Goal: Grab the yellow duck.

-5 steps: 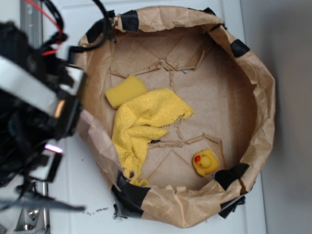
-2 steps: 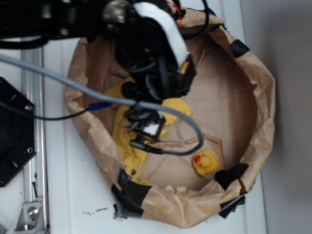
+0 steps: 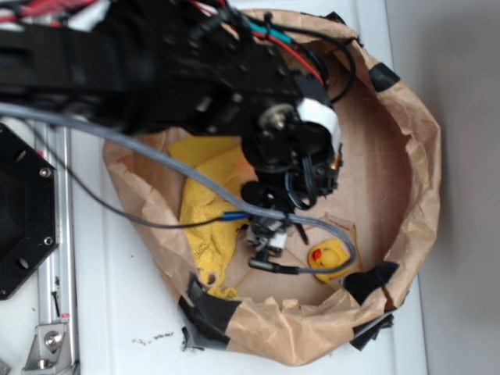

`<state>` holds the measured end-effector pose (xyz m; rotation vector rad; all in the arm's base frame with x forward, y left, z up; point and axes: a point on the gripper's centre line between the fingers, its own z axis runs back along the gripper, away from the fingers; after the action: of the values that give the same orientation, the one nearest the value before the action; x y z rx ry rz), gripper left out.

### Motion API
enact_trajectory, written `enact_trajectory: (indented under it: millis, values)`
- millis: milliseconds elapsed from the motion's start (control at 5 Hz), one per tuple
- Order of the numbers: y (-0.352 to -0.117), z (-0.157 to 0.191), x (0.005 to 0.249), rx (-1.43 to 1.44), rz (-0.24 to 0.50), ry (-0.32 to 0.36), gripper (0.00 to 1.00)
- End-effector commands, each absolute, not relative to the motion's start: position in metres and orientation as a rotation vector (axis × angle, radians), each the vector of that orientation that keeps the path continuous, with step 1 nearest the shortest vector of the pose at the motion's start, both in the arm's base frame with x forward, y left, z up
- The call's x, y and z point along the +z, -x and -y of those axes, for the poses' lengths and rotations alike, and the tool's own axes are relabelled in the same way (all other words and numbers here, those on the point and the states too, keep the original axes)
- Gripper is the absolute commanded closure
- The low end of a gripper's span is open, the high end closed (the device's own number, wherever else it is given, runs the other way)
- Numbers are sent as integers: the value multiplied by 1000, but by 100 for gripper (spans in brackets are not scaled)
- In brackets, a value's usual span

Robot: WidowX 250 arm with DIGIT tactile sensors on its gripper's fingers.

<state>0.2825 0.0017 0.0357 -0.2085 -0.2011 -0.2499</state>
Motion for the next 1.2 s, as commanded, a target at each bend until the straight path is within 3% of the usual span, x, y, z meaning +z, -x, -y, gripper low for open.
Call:
enact_trajectory:
  millis: [0, 200, 400, 800, 1000]
  values:
    - [-313, 16, 71, -199, 319, 274, 0]
    - [-316, 14, 83, -184, 338, 287, 0]
    - [-327, 23, 81, -212, 350, 249, 0]
    - [-338, 40, 64, -216, 354, 225, 0]
    - [-334, 56, 36, -259, 285, 222, 0]
